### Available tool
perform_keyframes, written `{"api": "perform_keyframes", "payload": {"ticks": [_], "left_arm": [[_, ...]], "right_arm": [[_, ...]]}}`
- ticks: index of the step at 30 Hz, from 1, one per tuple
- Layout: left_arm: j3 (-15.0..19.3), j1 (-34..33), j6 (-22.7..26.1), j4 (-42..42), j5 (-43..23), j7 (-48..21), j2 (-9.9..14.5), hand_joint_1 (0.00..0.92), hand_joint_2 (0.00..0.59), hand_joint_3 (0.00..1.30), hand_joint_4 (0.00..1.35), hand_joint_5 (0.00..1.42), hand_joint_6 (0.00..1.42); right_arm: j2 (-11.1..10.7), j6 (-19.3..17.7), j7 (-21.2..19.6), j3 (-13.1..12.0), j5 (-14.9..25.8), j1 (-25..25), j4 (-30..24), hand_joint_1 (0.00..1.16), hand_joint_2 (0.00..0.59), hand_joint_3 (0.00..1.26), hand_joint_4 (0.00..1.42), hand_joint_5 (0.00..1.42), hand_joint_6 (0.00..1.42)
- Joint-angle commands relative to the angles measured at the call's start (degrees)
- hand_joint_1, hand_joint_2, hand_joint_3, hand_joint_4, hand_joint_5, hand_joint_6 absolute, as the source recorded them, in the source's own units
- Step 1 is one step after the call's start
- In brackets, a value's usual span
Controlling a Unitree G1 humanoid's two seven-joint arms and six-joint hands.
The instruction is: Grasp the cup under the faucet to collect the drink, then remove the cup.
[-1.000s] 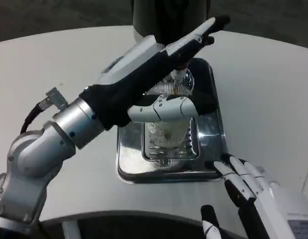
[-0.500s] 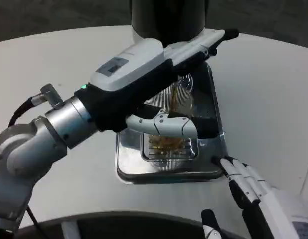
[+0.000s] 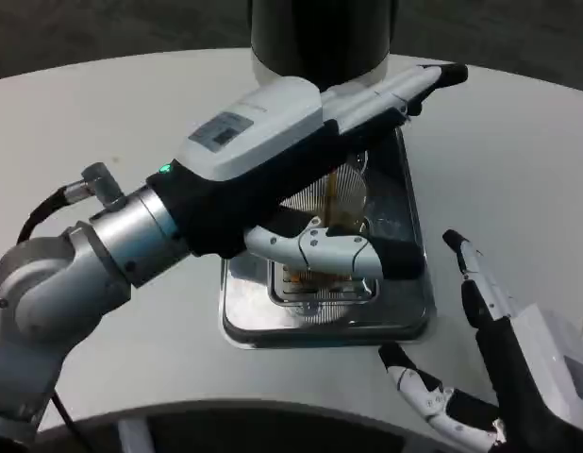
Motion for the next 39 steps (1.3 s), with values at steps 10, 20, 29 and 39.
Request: {"api": "perform_keyframes", "payload": {"ticks": [10, 20, 29, 39], "left_arm": [[-1.6, 1.5, -1.4, -1.2, 0.3, -1.4, 0.8, 0.000, 0.102, 0.04, 0.00, 0.16, 0.11], [-1.7, 1.6, -1.2, -0.4, 0.1, -1.5, 1.0, 0.000, 0.103, 0.07, 0.00, 0.15, 0.11], [-1.6, 1.9, -0.2, -0.9, -0.8, -2.1, 1.6, 0.000, 0.103, 0.08, 0.00, 0.14, 0.11], [-1.3, 2.5, 0.0, -2.0, -0.8, -2.0, 2.1, 0.000, 0.104, 0.07, 0.00, 0.14, 0.11]], "right_arm": [[-0.8, -1.1, -3.8, -1.0, 10.2, -9.6, 12.4, 0.61, 0.248, 0.00, 0.00, 0.03, 0.16], [-2.1, -3.7, -7.8, 1.4, 11.3, -18.1, 20.7, 0.62, 0.235, 0.00, 0.00, 0.02, 0.15], [-1.8, -4.7, -11.3, 2.7, 11.8, -24.5, 27.4, 0.62, 0.223, 0.00, 0.00, 0.02, 0.15], [0.3, -5.0, -14.3, 2.0, 16.8, -29.1, 34.0, 0.63, 0.210, 0.00, 0.00, 0.00, 0.13]]}}
